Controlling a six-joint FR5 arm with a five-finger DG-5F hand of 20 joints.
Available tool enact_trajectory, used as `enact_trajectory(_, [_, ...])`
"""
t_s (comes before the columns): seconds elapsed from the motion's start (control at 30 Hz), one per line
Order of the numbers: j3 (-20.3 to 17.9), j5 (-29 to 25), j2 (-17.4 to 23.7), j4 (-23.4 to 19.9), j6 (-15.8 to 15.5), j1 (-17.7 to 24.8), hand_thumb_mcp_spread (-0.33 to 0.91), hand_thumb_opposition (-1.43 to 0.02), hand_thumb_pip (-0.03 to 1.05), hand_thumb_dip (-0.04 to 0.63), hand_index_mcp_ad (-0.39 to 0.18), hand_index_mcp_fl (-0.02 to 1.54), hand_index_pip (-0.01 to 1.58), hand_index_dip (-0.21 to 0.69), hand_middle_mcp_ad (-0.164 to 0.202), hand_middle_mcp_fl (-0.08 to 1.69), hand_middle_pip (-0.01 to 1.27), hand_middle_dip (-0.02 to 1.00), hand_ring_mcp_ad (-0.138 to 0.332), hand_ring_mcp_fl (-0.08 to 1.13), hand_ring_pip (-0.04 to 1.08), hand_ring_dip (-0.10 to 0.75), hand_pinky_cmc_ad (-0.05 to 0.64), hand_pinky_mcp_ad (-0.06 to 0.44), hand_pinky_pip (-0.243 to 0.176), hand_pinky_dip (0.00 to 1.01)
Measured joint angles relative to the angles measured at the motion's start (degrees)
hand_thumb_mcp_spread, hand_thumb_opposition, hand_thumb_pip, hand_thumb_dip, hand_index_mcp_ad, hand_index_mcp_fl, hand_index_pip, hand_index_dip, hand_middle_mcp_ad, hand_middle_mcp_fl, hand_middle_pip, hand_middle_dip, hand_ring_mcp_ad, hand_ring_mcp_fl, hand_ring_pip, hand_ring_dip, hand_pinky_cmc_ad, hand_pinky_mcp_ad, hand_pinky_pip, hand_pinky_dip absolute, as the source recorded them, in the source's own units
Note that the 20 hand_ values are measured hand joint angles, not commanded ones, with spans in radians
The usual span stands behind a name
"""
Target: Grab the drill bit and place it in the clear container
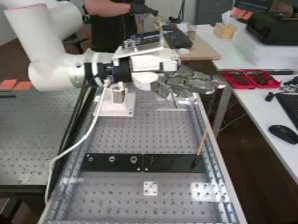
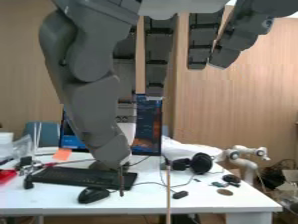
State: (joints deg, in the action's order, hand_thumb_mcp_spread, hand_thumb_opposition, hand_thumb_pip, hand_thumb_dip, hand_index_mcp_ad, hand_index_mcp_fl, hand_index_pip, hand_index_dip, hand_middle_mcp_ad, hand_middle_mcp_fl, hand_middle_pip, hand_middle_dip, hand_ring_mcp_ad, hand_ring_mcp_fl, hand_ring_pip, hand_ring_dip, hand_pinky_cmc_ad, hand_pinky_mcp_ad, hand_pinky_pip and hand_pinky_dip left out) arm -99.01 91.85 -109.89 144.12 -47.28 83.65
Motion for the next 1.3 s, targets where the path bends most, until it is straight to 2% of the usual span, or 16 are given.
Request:
enact_trajectory(0.33, [-1.7, 2.5, 2.5, 0.1, 1.0, 4.9, 0.67, -0.94, 0.47, 0.284, -0.126, 0.67, 1.28, 0.143, 0.009, 0.42, 0.12, 0.24, 0.180, 0.11, 0.10, 0.028, 0.309, 0.148, -0.061, 0.19])
enact_trajectory(0.57, [-2.4, 3.2, 2.6, 0.4, 2.6, 8.1, 0.67, -0.95, 0.47, 0.284, -0.126, 0.67, 1.26, 0.143, 0.009, 0.42, 0.12, 0.24, 0.180, 0.11, 0.10, 0.028, 0.309, 0.150, -0.061, 0.19])
enact_trajectory(1.03, [-1.0, 1.9, -1.4, 1.7, 6.4, 13.1, 0.67, -0.95, 0.47, 0.284, -0.126, 0.68, 1.25, 0.157, 0.012, 0.42, 0.12, 0.25, 0.180, 0.11, 0.10, 0.042, 0.309, 0.148, -0.061, 0.19])
enact_trajectory(1.3, [0.8, 1.1, -4.3, 4.1, 6.9, 14.8, 0.67, -0.97, 0.47, 0.284, -0.126, 0.69, 1.25, 0.157, 0.012, 0.42, 0.12, 0.25, 0.180, 0.11, 0.10, 0.042, 0.307, 0.150, -0.061, 0.19])
